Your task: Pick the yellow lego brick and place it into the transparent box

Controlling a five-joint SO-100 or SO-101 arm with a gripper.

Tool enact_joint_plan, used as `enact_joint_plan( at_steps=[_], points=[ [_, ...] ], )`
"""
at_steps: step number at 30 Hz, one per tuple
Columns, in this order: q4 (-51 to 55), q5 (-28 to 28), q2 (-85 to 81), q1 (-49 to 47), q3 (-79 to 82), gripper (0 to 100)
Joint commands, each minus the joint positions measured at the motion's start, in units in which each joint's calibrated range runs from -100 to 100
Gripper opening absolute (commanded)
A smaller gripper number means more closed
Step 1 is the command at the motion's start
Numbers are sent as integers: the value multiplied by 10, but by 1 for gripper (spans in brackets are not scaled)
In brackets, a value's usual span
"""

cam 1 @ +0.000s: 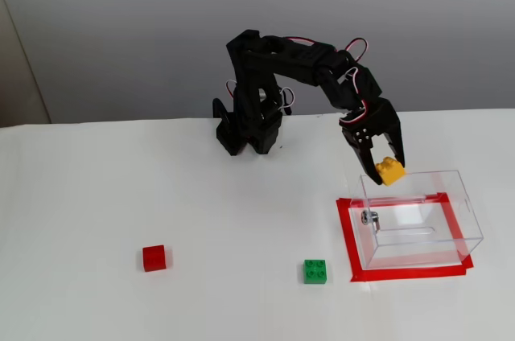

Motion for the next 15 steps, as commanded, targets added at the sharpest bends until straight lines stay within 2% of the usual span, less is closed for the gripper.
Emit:
enact_joint_plan(
  at_steps=[1, 15],
  points=[
    [-11, 2, 54, -18, -80, 9],
    [-11, 1, 141, -42, -108, 10]
  ],
)
